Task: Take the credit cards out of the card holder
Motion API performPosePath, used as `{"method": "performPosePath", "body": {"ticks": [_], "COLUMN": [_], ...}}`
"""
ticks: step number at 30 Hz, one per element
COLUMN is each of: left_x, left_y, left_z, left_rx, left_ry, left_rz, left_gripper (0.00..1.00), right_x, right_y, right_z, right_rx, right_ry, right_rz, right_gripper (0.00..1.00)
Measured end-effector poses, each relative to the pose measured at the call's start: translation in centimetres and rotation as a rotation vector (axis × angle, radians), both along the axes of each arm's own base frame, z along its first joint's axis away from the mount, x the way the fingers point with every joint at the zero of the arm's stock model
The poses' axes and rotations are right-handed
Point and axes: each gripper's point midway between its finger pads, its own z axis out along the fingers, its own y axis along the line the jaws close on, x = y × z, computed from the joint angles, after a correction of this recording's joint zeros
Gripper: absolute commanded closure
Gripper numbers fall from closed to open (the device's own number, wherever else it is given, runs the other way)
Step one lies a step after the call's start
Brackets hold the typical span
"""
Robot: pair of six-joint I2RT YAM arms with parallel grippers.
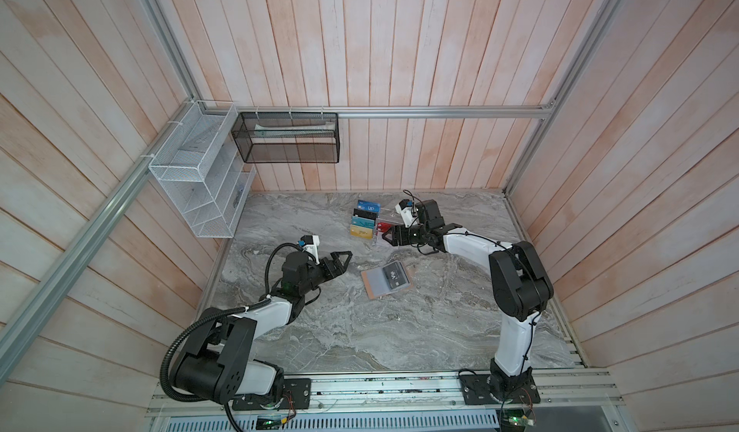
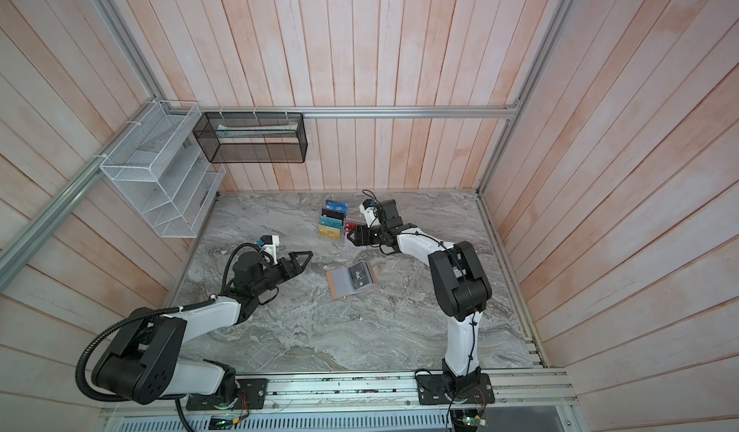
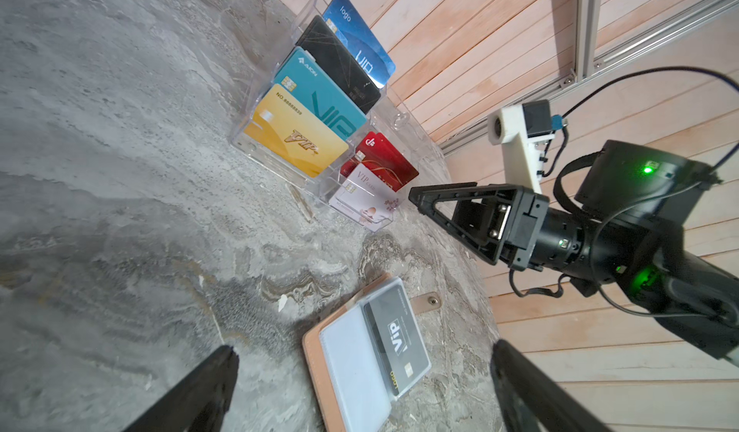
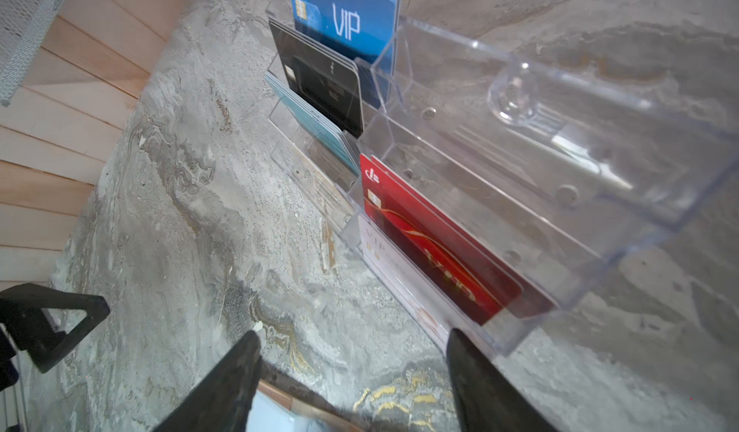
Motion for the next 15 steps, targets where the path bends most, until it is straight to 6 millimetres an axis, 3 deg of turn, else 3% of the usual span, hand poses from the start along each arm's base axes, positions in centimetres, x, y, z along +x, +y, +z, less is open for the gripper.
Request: {"method": "performPosePath", "body": {"ticks": [15], "left_x": [0.3], "left_y": [-0.3], "left_z": [0.4], "left_rx": [-0.004], "left_ry": [-0.009], "left_rz": [-0.004], "left_gripper": [0.00], "right_x": [1.9], "right_y": [-1.3], "right_z": [-1.1], "right_rx": [0.011], "right_ry": [0.009], "right_rz": [-0.069], "right_gripper": [0.26]}}
